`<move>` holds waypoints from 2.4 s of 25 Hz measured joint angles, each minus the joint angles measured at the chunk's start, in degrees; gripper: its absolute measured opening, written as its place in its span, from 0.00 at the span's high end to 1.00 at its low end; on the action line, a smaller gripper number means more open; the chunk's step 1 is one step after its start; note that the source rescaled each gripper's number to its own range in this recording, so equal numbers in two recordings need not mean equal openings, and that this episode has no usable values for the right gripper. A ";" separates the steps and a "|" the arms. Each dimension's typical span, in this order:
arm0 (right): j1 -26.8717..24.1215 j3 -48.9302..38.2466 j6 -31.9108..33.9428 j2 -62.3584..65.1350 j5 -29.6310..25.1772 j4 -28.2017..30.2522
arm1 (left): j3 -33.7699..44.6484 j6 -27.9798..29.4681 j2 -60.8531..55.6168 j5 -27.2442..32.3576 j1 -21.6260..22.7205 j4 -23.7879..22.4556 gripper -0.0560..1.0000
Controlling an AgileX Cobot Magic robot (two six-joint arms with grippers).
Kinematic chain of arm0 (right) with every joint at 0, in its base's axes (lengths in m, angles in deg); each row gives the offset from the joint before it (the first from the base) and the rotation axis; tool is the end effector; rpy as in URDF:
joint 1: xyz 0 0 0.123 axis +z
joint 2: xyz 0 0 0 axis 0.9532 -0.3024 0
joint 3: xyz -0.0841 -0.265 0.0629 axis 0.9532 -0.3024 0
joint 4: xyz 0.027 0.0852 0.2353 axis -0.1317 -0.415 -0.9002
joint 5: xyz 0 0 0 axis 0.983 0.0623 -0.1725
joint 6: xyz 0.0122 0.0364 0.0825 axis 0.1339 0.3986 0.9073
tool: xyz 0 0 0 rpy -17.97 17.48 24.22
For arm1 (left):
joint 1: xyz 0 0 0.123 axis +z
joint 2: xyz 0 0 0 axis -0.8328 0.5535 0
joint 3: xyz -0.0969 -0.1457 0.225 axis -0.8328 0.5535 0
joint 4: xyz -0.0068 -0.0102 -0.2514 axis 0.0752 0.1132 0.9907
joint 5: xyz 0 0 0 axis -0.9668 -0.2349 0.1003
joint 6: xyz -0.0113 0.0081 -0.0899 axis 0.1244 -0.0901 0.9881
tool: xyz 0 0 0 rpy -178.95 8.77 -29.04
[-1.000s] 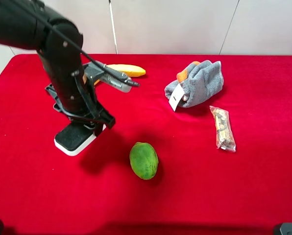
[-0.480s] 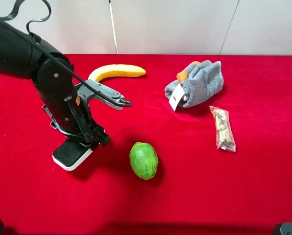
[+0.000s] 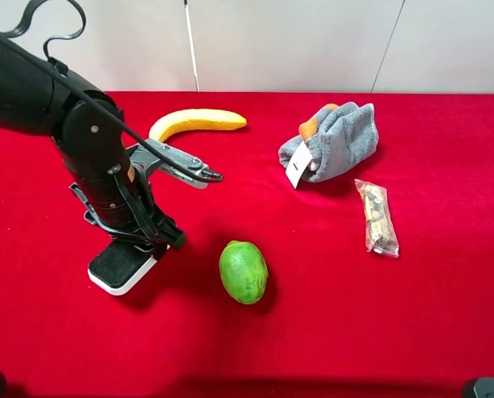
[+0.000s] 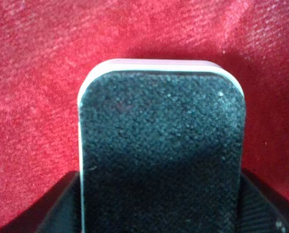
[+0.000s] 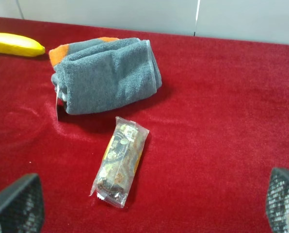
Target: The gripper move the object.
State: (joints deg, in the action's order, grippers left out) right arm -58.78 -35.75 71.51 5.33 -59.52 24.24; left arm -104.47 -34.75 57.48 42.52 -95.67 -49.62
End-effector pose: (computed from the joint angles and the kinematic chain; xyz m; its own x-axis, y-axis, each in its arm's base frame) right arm -0.0035 -0.0021 0.2793 -0.4155 -0.0575 -0.9078 -0.2064 0.9779 0.0325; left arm 0.2215 -0.1789 0.1211 -0.8716 0.4661 -0.1516 0.4730 0.8810 -0.0108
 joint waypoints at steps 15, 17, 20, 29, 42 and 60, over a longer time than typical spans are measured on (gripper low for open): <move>0.00 0.00 0.00 0.00 0.00 0.00 | 3.28 1.01 0.00 -1.88 0.00 1.65 0.95; 0.00 0.00 0.00 0.00 0.00 0.00 | 3.28 1.19 0.00 -2.07 0.00 2.09 0.95; 0.00 0.00 0.00 0.00 0.06 0.00 | 3.28 1.19 0.00 -2.12 0.00 2.09 0.95; 0.00 0.00 0.00 0.00 0.06 0.00 | 3.28 1.44 0.00 -1.76 0.00 2.09 0.95; 0.00 0.00 0.00 0.00 0.00 0.00 | 3.28 1.55 0.00 -1.38 0.00 2.09 0.95; 0.00 0.00 0.00 0.00 0.00 0.00 | 3.28 1.59 0.00 -1.31 0.00 2.09 0.78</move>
State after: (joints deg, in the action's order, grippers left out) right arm -58.78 -35.75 71.51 5.33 -59.53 24.24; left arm -101.20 -33.17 57.48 41.21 -95.67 -47.53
